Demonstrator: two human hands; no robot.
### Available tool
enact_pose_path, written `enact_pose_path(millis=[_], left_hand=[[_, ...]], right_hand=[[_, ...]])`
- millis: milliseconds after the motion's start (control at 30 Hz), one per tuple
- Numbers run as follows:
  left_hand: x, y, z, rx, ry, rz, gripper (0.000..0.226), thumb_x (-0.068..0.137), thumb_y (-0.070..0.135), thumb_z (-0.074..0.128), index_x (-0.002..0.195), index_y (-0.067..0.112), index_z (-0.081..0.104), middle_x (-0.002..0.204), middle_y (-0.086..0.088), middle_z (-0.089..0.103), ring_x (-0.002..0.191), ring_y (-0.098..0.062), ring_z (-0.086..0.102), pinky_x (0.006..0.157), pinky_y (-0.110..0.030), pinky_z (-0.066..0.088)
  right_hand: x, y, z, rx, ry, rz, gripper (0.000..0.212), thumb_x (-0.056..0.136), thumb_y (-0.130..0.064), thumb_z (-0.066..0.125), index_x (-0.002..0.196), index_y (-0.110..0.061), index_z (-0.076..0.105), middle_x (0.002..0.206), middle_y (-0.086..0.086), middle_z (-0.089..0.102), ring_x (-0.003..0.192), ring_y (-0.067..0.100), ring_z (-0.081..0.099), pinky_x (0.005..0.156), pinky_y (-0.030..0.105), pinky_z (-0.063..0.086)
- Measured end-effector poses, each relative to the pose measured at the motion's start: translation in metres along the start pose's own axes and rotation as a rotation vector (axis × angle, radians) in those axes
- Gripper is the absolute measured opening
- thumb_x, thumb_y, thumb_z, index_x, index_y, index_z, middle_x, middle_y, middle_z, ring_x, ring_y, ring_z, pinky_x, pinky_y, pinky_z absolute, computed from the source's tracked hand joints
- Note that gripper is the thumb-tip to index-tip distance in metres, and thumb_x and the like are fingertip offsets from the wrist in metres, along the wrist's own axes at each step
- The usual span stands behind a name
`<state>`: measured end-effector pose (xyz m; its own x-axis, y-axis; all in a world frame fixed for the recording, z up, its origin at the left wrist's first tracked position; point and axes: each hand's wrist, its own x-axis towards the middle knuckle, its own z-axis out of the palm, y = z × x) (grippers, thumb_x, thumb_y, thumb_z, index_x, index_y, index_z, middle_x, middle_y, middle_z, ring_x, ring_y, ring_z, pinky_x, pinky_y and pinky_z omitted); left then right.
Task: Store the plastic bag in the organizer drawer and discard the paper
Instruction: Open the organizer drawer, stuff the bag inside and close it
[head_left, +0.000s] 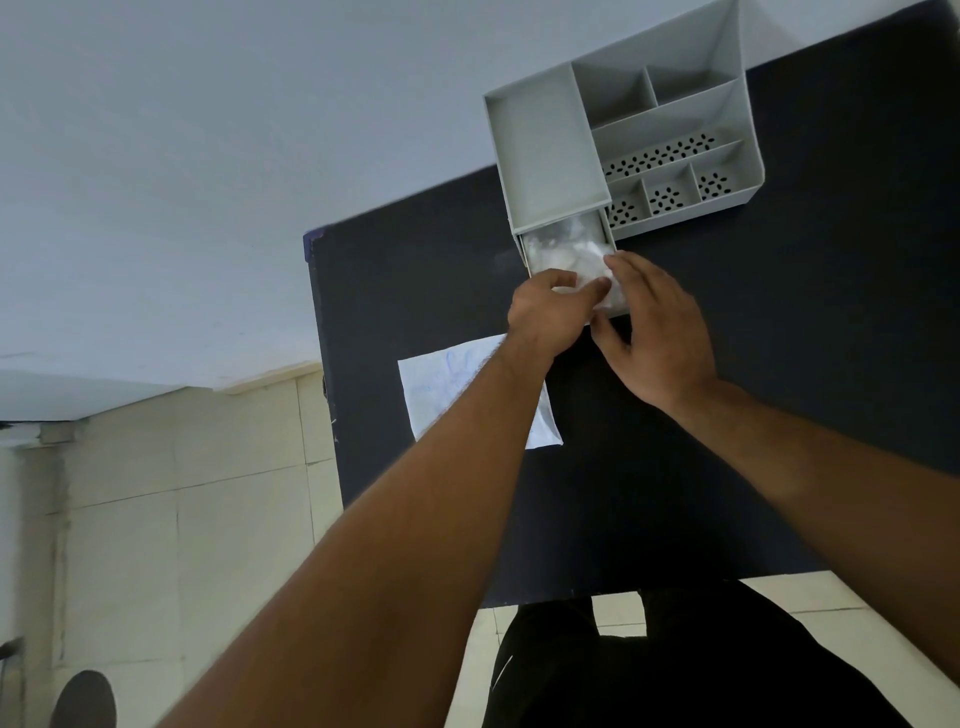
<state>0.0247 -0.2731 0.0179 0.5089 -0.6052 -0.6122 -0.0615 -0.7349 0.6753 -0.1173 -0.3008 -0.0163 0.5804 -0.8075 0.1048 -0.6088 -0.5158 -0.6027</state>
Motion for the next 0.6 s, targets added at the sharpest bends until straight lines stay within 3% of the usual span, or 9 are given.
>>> enact_pose_path(millis=[133, 233, 300, 367, 467, 600], left_hand=[[-0.004, -0.004, 0.004, 0.006, 0.148, 0.058, 0.018, 0.086, 0.035, 0.076, 0.097, 0.021, 0.076, 0.113, 0.001, 0.071, 0.105, -0.018, 0.067, 0.091, -0.034, 0.058], [-0.008, -0.009, 0.005, 0.056, 0.332, 0.199, 0.004, 0.084, 0.033, 0.076, 0.082, 0.030, 0.074, 0.119, -0.002, 0.068, 0.120, -0.023, 0.058, 0.099, -0.038, 0.051], [-0.015, -0.010, 0.006, 0.089, 0.378, 0.259, 0.007, 0.088, 0.033, 0.074, 0.090, 0.027, 0.076, 0.136, -0.002, 0.058, 0.134, -0.020, 0.044, 0.101, -0.027, 0.039], [-0.018, -0.012, 0.004, 0.161, 0.442, 0.341, 0.012, 0.089, 0.032, 0.074, 0.096, 0.024, 0.077, 0.141, -0.002, 0.053, 0.135, -0.018, 0.040, 0.099, -0.026, 0.036], [-0.016, -0.014, -0.002, 0.269, 0.506, 0.496, 0.019, 0.087, 0.034, 0.076, 0.104, 0.025, 0.075, 0.131, 0.000, 0.060, 0.127, -0.020, 0.046, 0.101, -0.039, 0.046], [-0.014, -0.007, -0.010, 0.455, 0.315, 0.522, 0.053, 0.089, 0.039, 0.074, 0.137, 0.029, 0.054, 0.108, 0.007, 0.066, 0.113, -0.017, 0.051, 0.094, -0.036, 0.045]], right_hand=[[0.000, 0.003, -0.001, 0.056, 0.004, 0.005, 0.061, 0.094, -0.035, 0.064, 0.147, -0.014, 0.043, 0.149, 0.006, 0.050, 0.137, 0.024, 0.048, 0.106, 0.046, 0.046], [0.001, 0.002, -0.003, 0.088, 0.003, 0.013, 0.061, 0.093, -0.035, 0.066, 0.146, -0.017, 0.043, 0.146, 0.004, 0.052, 0.135, 0.022, 0.049, 0.106, 0.046, 0.045], [0.002, 0.001, -0.003, 0.084, 0.008, 0.010, 0.060, 0.092, -0.035, 0.066, 0.145, -0.017, 0.045, 0.145, 0.004, 0.053, 0.134, 0.022, 0.049, 0.106, 0.044, 0.045], [0.002, 0.001, -0.004, 0.073, 0.017, 0.010, 0.059, 0.092, -0.036, 0.066, 0.144, -0.016, 0.046, 0.144, 0.004, 0.054, 0.133, 0.023, 0.049, 0.106, 0.042, 0.044], [0.004, -0.002, -0.007, 0.059, 0.018, 0.034, 0.060, 0.091, -0.038, 0.066, 0.144, -0.018, 0.047, 0.143, 0.004, 0.054, 0.133, 0.024, 0.049, 0.106, 0.040, 0.042], [0.007, -0.005, -0.008, 0.053, 0.023, 0.042, 0.055, 0.089, -0.037, 0.066, 0.139, -0.019, 0.051, 0.139, 0.003, 0.057, 0.129, 0.025, 0.051, 0.103, 0.041, 0.044]])
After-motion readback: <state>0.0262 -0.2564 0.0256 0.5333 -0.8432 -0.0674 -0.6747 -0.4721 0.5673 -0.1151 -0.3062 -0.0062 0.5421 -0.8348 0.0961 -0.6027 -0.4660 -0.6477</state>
